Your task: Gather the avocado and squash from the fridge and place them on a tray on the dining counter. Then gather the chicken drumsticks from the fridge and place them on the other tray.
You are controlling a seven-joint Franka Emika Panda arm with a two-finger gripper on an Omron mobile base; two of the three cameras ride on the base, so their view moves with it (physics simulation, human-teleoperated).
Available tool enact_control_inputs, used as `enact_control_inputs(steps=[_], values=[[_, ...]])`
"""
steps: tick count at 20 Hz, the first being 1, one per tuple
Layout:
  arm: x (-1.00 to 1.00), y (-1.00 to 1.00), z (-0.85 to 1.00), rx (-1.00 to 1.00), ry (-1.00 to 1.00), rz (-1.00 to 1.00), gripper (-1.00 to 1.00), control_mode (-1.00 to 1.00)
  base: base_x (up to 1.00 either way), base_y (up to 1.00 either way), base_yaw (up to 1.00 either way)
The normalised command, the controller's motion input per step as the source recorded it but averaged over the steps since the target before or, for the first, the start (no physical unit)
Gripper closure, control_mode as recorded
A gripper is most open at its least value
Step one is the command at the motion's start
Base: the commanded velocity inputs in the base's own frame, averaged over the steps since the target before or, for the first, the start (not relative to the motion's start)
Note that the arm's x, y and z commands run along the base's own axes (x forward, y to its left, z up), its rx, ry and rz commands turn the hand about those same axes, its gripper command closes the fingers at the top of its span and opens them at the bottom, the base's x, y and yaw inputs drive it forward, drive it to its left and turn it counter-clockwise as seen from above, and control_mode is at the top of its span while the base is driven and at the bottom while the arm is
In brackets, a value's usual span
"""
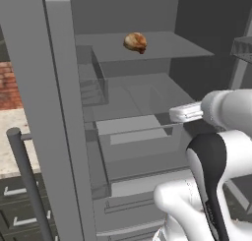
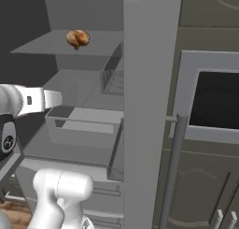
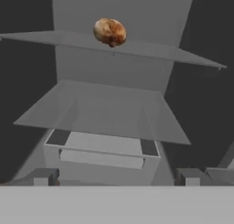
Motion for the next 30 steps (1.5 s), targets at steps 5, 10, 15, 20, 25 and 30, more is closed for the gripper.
enact_control_inputs(steps=[5, 10, 15, 20, 25, 30], values=[[0.00, 0.00, 0.98, 0.02, -0.01, 0.16, -1.00, -1.00, 0.00, 0.00, 0.00], [0.22, 0.21, 0.64, 0.00, 0.00, 0.09, -1.00, -1.00, 0.00, 0.00, 0.00], [0.53, 0.34, 0.28, 0.00, 0.01, 0.00, -1.00, -1.00, 0.00, 0.00, 0.00], [0.49, 0.08, 0.02, 0.00, 0.01, 0.00, -1.00, -1.00, 0.00, 0.00, 0.00], [0.61, 0.00, -0.01, 0.00, 0.02, 0.00, -1.00, -1.00, 0.00, 0.00, 0.00], [0.56, 0.00, -0.08, 0.00, 0.03, 0.00, -1.00, -1.00, 0.00, 0.00, 0.00]])
